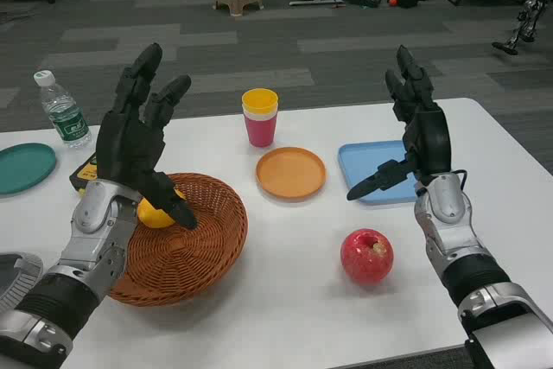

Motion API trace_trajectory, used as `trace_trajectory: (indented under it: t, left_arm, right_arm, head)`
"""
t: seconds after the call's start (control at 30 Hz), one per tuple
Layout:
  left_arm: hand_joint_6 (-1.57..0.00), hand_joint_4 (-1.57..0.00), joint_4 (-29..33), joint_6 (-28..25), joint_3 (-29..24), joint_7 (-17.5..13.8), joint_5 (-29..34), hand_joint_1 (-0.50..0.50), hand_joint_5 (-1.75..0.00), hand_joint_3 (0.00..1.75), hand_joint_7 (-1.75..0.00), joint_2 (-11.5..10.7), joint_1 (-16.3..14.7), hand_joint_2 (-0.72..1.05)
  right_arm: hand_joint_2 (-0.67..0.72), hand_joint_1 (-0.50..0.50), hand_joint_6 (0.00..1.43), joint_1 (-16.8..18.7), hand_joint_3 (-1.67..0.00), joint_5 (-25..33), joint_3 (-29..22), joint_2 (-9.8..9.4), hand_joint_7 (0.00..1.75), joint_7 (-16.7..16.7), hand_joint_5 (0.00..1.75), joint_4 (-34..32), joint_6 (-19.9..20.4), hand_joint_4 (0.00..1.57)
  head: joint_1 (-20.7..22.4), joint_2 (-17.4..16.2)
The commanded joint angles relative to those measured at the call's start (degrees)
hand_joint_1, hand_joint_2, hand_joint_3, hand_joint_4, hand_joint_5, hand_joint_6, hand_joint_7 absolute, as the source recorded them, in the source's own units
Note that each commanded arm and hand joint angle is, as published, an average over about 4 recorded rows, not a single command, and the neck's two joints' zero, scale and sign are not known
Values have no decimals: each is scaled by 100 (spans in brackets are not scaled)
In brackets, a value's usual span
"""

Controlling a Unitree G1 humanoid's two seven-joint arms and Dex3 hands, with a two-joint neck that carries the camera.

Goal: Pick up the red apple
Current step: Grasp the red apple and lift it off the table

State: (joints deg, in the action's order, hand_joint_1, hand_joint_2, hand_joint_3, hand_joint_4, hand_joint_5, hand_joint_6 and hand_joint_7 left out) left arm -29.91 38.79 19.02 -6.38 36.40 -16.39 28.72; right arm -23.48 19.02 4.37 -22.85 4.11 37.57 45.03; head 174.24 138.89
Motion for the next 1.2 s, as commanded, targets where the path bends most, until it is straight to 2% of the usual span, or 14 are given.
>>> trace_trajectory:
  t: [0.03,0.1,0.4,0.5,0.7,0.9,1.0,1.07,1.2]
  left_arm:
    - [0,0,-1190,2422,395,2510,-134,-50,0,9,-7,300,450,-72]
    - [0,0,-1186,2422,399,2510,-134,-50,0,7,-7,297,450,-72]
    - [0,0,-1176,2431,403,2510,-134,-50,0,9,-5,283,433,-72]
    - [0,0,-1176,2431,414,2510,-134,-50,0,9,-5,277,433,-72]
    - [0,0,-1176,2429,419,2501,-125,-50,0,4,-7,268,441,-72]
    - [0,0,-1176,2392,388,2435,-120,-50,0,9,-7,264,441,-72]
    - [0,0,-1125,2269,302,2251,-114,-50,0,9,-7,255,435,-72]
    - [0,0,-998,2012,170,1983,-109,-50,0,7,-9,242,408,-70]
    - [0,0,-560,1056,-276,1143,-116,-50,0,0,-14,198,283,-64]
  right_arm:
    - [53,-42,0,783,0,49,-695,337,0,441,0,-1209,744,0]
    - [53,-42,0,785,0,49,-690,341,0,441,0,-1226,744,0]
    - [52,-42,0,792,0,49,-659,334,0,441,0,-1270,744,0]
    - [47,-42,0,792,0,49,-657,334,0,441,0,-1270,744,0]
    - [47,-42,0,792,0,49,-657,334,0,441,0,-1270,744,0]
    - [46,-42,0,792,0,49,-674,334,0,441,0,-1270,744,0]
    - [39,-42,0,796,0,62,-694,325,0,435,0,-1270,733,0]
    - [33,-42,0,805,0,91,-718,314,0,428,0,-1292,717,0]
    - [22,-42,0,818,0,128,-806,299,0,402,0,-1415,634,0]
  head:
    - [35,541]
    - [14,333]
    - [-66,325]
    - [-85,272]
    - [-167,144]
    - [-217,19]
    - [-247,-73]
    - [-257,-105]
    - [-291,-159]
